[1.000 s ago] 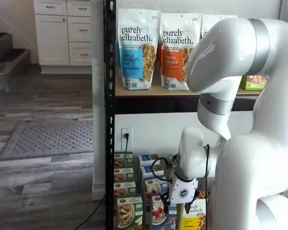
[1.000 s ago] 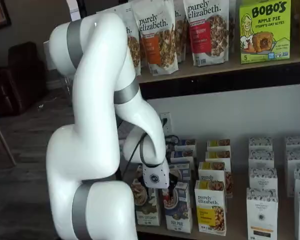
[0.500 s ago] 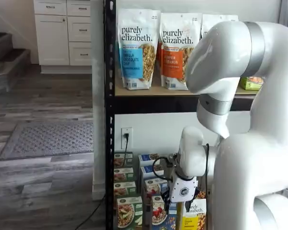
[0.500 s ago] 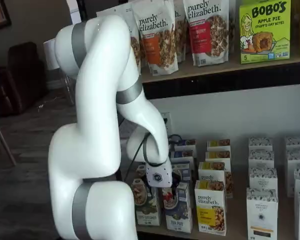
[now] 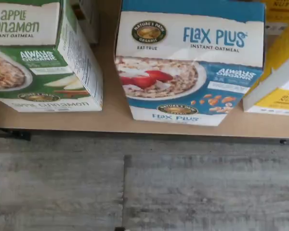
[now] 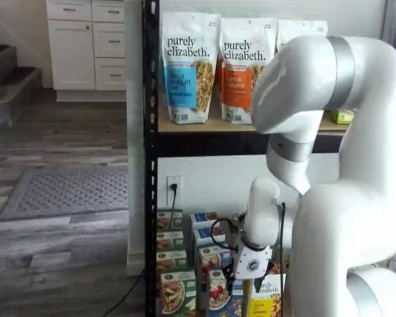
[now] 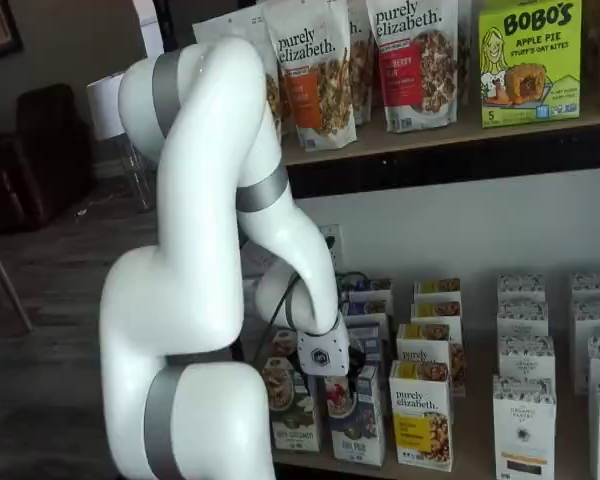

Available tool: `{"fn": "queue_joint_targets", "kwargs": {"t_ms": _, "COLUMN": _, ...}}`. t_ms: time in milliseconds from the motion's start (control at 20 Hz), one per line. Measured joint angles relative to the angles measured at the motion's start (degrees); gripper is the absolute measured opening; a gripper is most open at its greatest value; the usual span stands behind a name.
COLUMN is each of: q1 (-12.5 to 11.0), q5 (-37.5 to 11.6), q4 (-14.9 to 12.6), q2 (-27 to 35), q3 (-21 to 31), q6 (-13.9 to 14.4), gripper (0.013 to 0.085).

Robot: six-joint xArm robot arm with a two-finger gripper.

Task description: Pick up the blue and white box that is on the bottom shelf, the second box from the left

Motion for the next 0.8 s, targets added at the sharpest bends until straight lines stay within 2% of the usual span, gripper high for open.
{"fn": "queue_joint_targets", "kwargs": {"t_ms": 150, "q1": -0.29, "q5": 0.04, "q4": -0.68, "q2": 1.15, "q3": -1.01, "q6": 0.43, "gripper": 0.0850}}
{"fn": "queue_joint_targets", "kwargs": {"t_ms": 250, "q1": -0.70, "q5": 0.04, "q4": -2.49, "q2": 2.01, "q3": -1.71, "q6": 1.84, "gripper": 0.0850}}
{"fn": "queue_joint_targets", "kwargs": {"t_ms": 450, "q1": -0.50, "q5": -0.53, "q4": -0.62, "q2": 3.89, "q3": -3.28, "q6": 0.11, "gripper": 0.0850}}
{"fn": "queue_joint_targets", "kwargs": {"t_ms": 500, "q1": -0.30, "q5": -0.56, "q4": 0.70, "q2": 4.46, "q3": -3.83, "q6": -1.02, "gripper": 0.0850}}
{"fn": "queue_joint_targets", "kwargs": {"t_ms": 700, "q1": -0.35, "q5": -1.47, "q4": -0.25, "q2": 6.55, "q3": -5.39, "q6": -0.13, "gripper": 0.0850}}
{"fn": "queue_joint_targets", "kwargs": {"t_ms": 800, "q1": 0.31, "q5": -1.96, "q4": 2.95, "q2": 7.80, "q3": -6.47, "q6": -2.75, "gripper": 0.0850}}
